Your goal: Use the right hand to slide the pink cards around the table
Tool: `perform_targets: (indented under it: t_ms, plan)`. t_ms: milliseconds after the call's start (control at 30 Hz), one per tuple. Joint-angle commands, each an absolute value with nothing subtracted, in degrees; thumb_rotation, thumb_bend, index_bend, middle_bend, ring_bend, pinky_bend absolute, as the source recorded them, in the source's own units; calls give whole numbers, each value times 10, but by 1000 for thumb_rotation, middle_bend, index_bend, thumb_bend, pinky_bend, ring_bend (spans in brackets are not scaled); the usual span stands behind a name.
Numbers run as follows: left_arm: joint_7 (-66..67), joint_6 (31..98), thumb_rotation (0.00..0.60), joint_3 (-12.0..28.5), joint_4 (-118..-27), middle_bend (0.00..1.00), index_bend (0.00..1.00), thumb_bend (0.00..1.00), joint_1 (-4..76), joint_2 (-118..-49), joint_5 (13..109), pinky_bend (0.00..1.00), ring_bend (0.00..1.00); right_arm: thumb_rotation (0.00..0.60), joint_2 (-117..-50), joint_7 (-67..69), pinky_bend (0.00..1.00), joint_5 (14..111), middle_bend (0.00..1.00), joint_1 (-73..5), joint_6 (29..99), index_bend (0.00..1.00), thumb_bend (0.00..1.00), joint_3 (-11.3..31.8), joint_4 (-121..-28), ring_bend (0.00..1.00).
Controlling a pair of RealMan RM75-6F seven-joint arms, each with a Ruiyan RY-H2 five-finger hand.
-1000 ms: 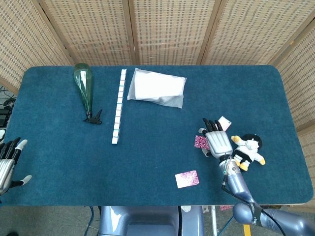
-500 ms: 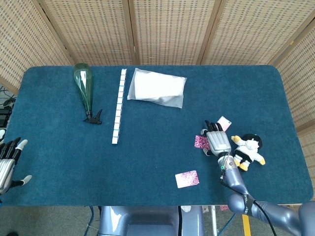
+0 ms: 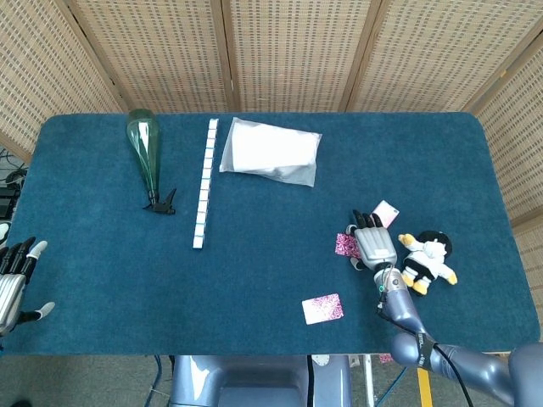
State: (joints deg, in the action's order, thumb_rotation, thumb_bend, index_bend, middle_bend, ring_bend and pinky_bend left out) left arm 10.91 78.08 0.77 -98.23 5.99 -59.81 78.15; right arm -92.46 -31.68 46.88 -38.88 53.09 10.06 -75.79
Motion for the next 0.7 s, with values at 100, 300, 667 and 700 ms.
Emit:
perform_targets:
  t_ms: [100, 300, 667, 700]
  plan:
    - [111, 781, 600, 8, -983, 0, 0, 8, 60, -598, 781, 0, 0, 600, -928, -321, 19, 465, 0, -393, 530, 283, 311, 98, -750, 0]
    - [111, 780, 600, 8, -983, 0, 0, 7, 60, -598, 780, 0, 0, 600, -929, -324, 19, 457, 0, -397, 524, 283, 311, 96, -743, 0]
    - [114, 780, 600, 8, -985, 0, 0, 8, 60, -598, 778, 0, 0, 600, -932, -322, 19, 452, 0, -401, 522, 306, 311, 91, -737, 0]
    - [114, 780, 600, 8, -985, 0, 0, 8, 60, -598, 778, 0, 0, 600, -933, -322, 19, 452, 0, -400, 522, 325, 311, 90, -735, 0]
